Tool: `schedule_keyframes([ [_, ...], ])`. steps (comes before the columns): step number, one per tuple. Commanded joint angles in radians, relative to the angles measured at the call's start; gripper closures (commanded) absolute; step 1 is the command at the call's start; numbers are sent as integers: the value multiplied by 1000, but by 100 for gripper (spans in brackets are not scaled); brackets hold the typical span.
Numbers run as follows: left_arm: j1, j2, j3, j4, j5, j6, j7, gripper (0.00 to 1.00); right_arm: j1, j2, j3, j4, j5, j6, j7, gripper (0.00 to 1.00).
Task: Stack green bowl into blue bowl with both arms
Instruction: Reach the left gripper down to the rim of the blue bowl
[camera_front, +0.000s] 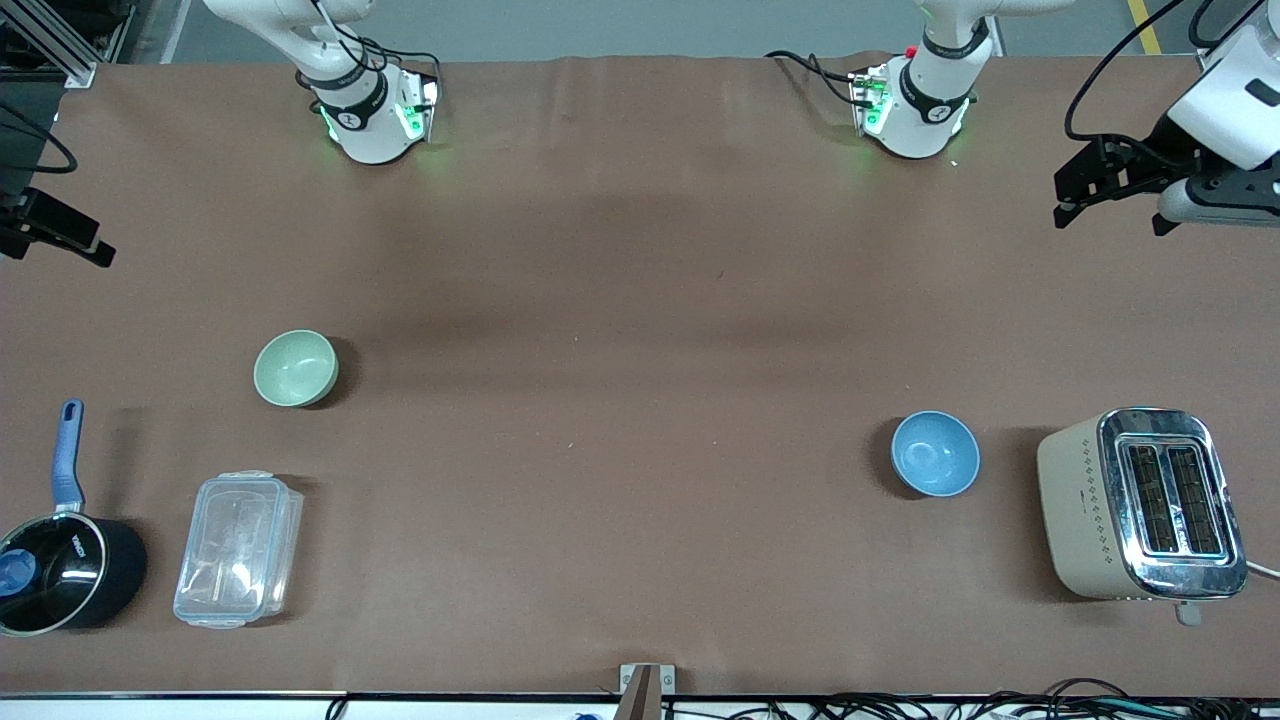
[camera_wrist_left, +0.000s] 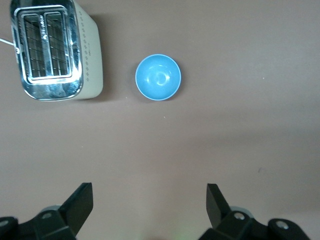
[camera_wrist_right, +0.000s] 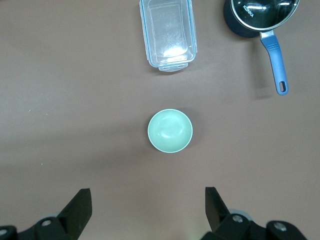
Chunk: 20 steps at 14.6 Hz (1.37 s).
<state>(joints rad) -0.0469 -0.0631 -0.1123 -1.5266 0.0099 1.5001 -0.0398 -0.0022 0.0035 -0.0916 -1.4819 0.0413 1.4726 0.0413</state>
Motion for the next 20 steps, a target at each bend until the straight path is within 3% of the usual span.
schedule_keyframes([
  [1, 10, 0, 5, 17, 16, -4, 11, 0, -10, -5, 6, -2, -1, -8, -9, 0],
  [5, 21, 89, 5, 45, 15, -4, 23, 0, -12, -5, 4, -2, 5, -6, -8, 0],
  [8, 30, 218, 5, 34, 21, 49, 21, 0, -13, -5, 4, -2, 5, 0, -8, 0],
  [11, 47, 321, 6, -39, 42, 239, 9, 0, -13, -5, 4, -2, 5, -5, -8, 0],
  [16, 65, 440, 6, -262, 116, 689, -14, 0, -13, -5, 3, -2, 6, -1, -8, 0],
  [19, 79, 548, 6, -274, 119, 810, -18, 2, -13, -5, 3, -2, 8, 0, -8, 0],
  [20, 88, 578, 6, -273, 121, 833, -18, 7, -13, -5, 3, -2, 8, 0, -8, 0],
])
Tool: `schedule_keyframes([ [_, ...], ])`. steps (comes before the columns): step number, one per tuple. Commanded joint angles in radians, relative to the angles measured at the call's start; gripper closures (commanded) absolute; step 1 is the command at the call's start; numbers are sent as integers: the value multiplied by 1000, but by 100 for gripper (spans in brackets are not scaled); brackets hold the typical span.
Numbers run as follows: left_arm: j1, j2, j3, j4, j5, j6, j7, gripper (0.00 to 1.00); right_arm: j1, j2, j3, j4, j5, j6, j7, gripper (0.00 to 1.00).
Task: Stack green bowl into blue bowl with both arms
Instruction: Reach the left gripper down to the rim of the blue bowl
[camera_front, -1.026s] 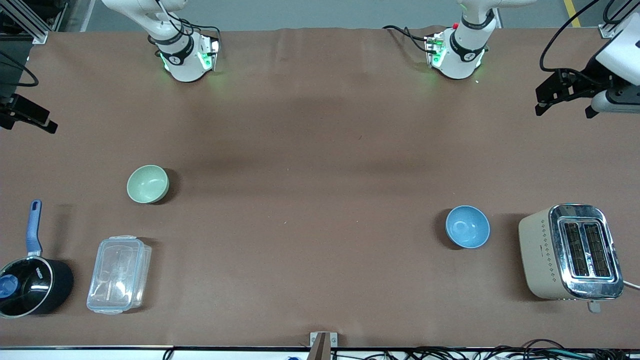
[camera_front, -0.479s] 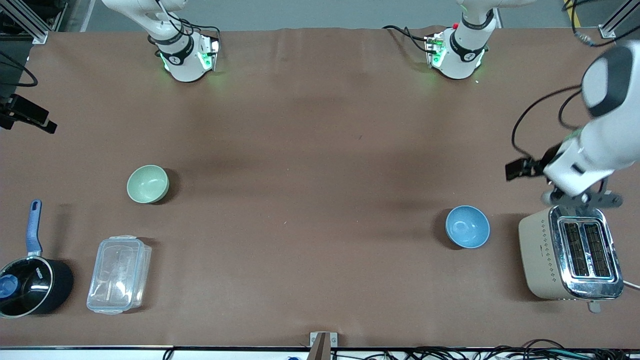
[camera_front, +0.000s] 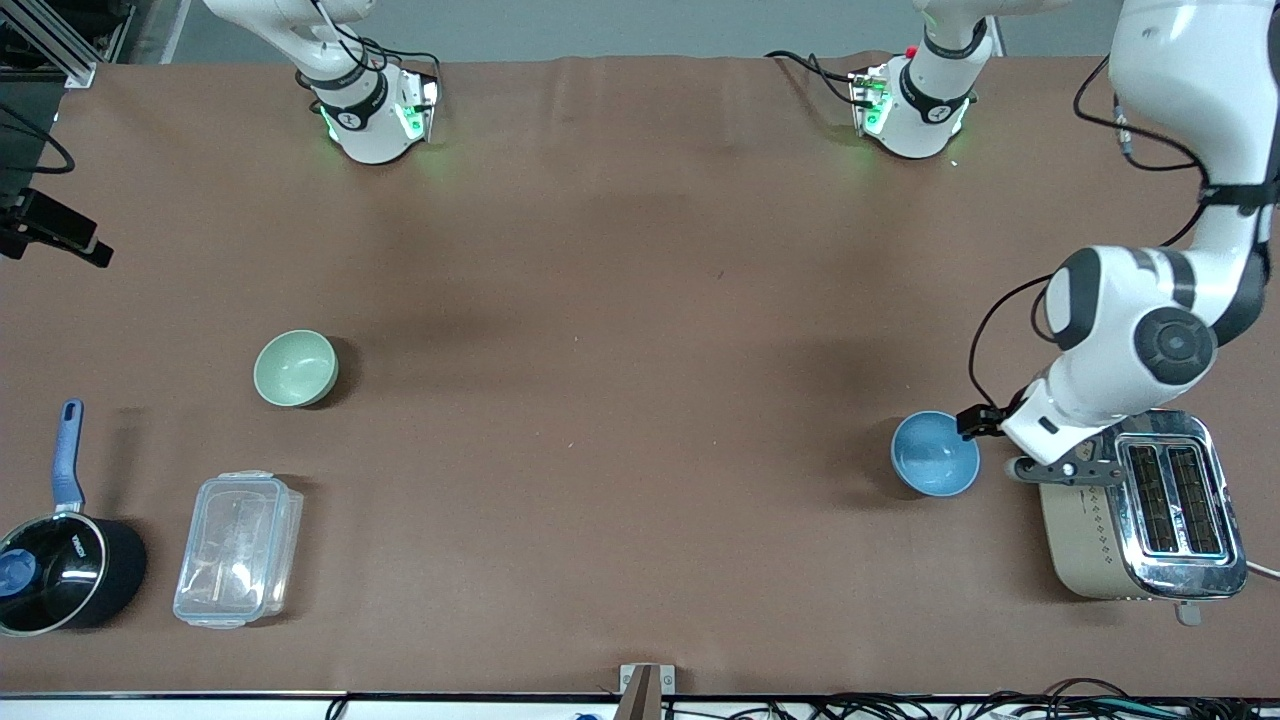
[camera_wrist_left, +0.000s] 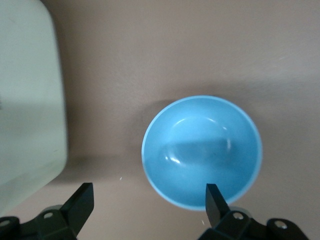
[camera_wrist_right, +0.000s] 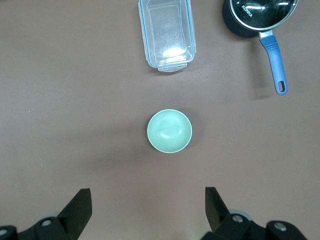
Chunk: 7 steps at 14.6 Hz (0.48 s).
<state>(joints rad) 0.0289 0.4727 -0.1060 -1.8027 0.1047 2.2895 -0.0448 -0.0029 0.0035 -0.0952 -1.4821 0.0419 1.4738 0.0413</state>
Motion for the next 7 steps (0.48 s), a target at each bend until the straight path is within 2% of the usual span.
schedule_keyframes([
  [1, 22, 67, 0, 3, 26, 68, -13, 15, -12, -5, 6, -1, 7, -1, -8, 0],
  [2, 23, 88, -1, 6, 26, 88, -13, 20, -12, -5, 6, -1, 7, 0, -8, 0],
  [4, 25, 125, -1, 11, 24, 120, -15, 40, -12, -2, 6, -7, 7, 3, -9, 0],
  [5, 25, 130, -1, 11, 23, 123, -15, 55, -14, -2, 6, -23, 7, 8, -11, 0],
  [6, 25, 142, -1, 14, 24, 125, -1, 84, -20, -2, 5, -58, 7, 28, -12, 0],
  [7, 25, 147, -3, 14, 23, 128, -13, 100, -32, -2, 6, -104, 9, 64, -14, 0],
])
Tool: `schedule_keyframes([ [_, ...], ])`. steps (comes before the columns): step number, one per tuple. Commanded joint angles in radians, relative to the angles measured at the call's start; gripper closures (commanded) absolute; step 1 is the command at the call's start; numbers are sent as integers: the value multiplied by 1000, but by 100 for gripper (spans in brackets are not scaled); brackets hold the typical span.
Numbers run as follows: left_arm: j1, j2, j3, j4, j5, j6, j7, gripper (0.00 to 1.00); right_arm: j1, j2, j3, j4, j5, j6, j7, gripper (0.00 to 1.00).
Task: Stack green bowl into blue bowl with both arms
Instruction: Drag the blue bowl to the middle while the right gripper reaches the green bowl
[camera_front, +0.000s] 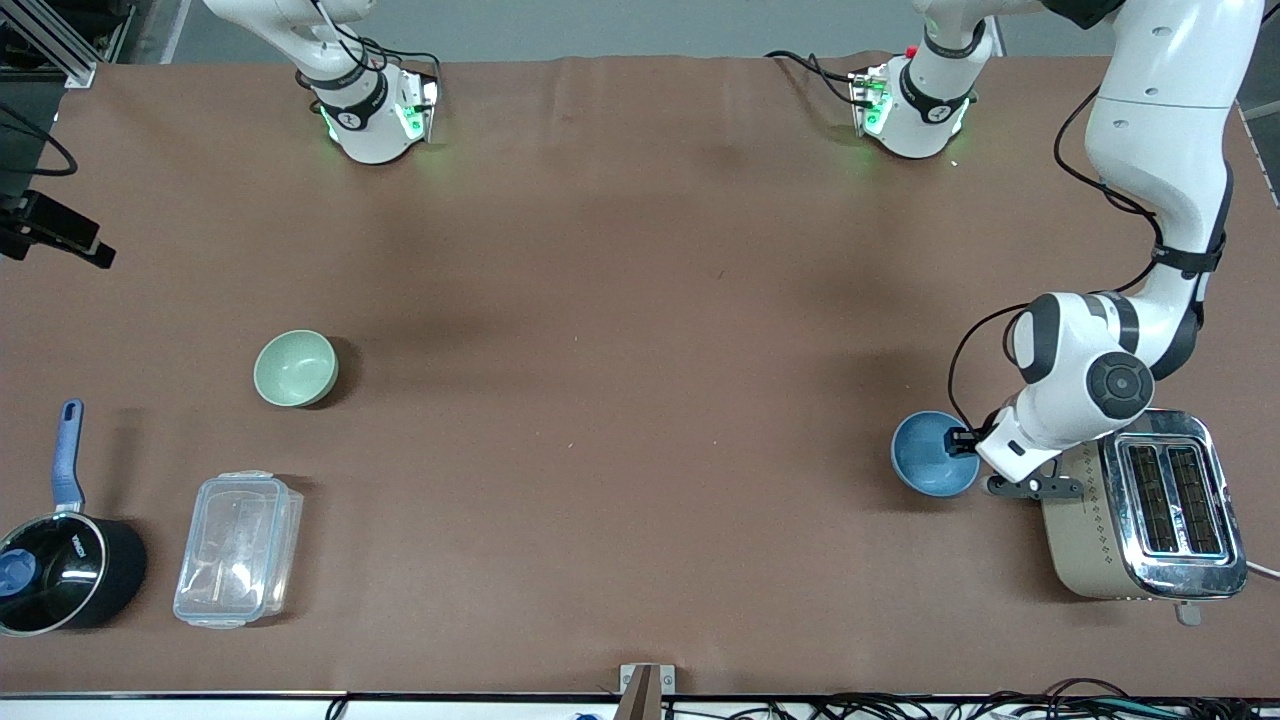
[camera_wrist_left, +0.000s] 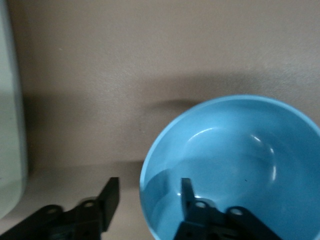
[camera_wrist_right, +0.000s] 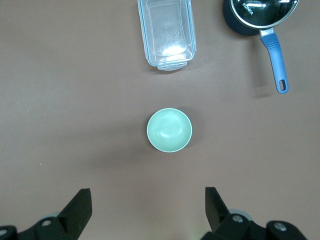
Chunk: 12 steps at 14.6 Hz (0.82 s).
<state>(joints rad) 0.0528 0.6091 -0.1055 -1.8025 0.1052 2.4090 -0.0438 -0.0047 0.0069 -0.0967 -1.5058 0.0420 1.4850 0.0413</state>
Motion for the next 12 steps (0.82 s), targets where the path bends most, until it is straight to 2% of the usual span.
schedule_keyframes([
  [1, -5, 11, -3, 18, 18, 10, -15, 100, -34, -5, 6, -124, 9, 113, -23, 0],
  [4, -1, 5, -19, 22, 16, 13, -8, 100, -34, -5, 5, -304, 9, 328, -95, 0],
  [6, -5, -15, -87, 22, 10, 6, -19, 100, -41, -5, 3, -423, 7, 461, -136, 0],
  [10, -34, -35, -284, 43, 14, -7, -327, 100, -54, 36, 3, -661, 1, 797, -208, 0],
  [12, -144, -16, -307, 75, 24, -8, -479, 100, -86, 115, 3, -743, -1, 978, -286, 0],
])
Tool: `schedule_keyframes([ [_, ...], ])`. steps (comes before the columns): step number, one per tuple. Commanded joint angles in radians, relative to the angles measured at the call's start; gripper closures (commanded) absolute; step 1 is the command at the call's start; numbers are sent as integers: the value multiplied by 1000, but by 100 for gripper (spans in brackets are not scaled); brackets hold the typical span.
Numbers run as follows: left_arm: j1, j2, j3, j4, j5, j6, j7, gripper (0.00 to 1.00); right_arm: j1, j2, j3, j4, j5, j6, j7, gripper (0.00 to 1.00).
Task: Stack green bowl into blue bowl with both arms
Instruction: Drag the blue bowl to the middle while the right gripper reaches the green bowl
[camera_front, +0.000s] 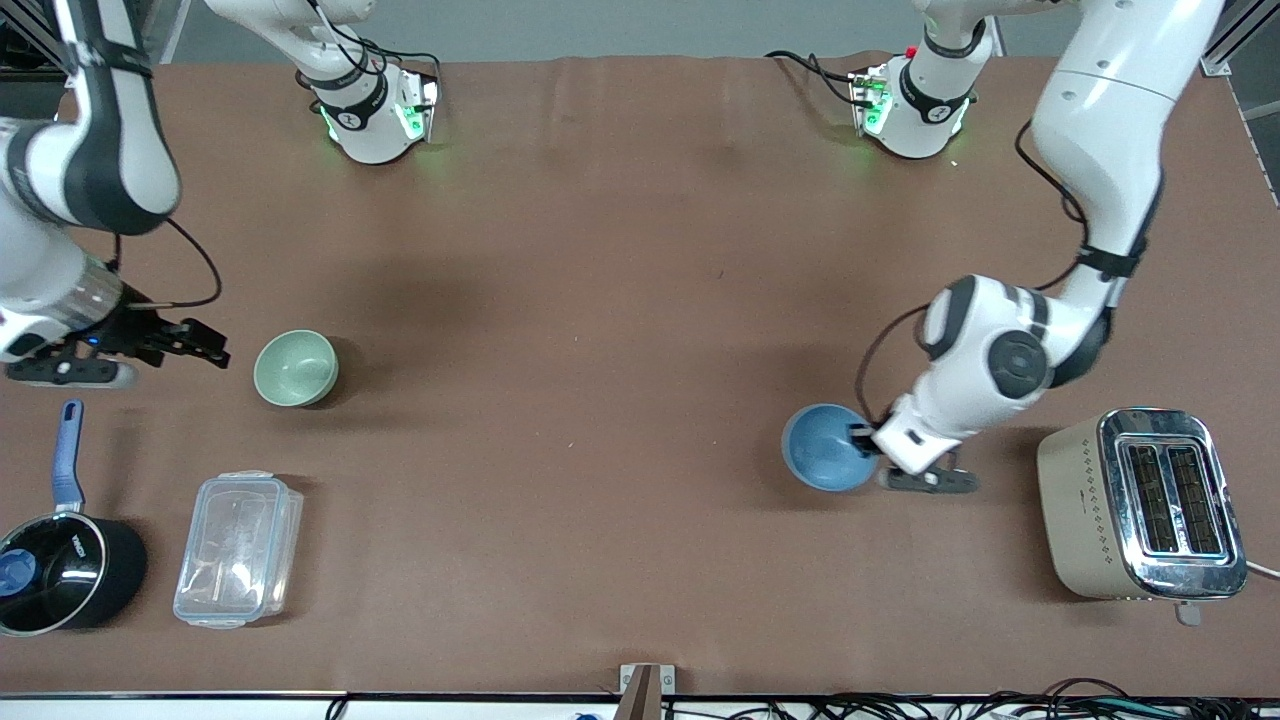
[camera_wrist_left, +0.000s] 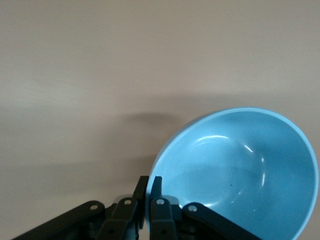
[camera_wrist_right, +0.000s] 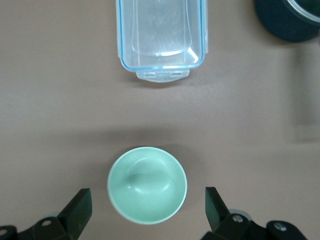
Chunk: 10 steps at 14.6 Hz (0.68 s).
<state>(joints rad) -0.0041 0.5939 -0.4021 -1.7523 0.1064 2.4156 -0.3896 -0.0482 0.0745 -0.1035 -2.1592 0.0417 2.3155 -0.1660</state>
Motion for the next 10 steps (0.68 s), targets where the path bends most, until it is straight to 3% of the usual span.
schedule_keyframes([
  [1, -152, 21, -8, 51, 21, -15, -200, 100, -61, 101, 10, -99, 0, 204, -134, 0],
  [5, -357, 131, -1, 164, 22, -13, -472, 100, -102, 198, 11, -145, 0, 349, -205, 0],
  [7, -433, 177, 8, 218, 22, -13, -537, 100, -102, 218, 13, -162, 1, 378, -205, 15],
  [10, -522, 202, 68, 218, 21, -1, -558, 100, -98, 249, 19, -188, 7, 435, -199, 33],
])
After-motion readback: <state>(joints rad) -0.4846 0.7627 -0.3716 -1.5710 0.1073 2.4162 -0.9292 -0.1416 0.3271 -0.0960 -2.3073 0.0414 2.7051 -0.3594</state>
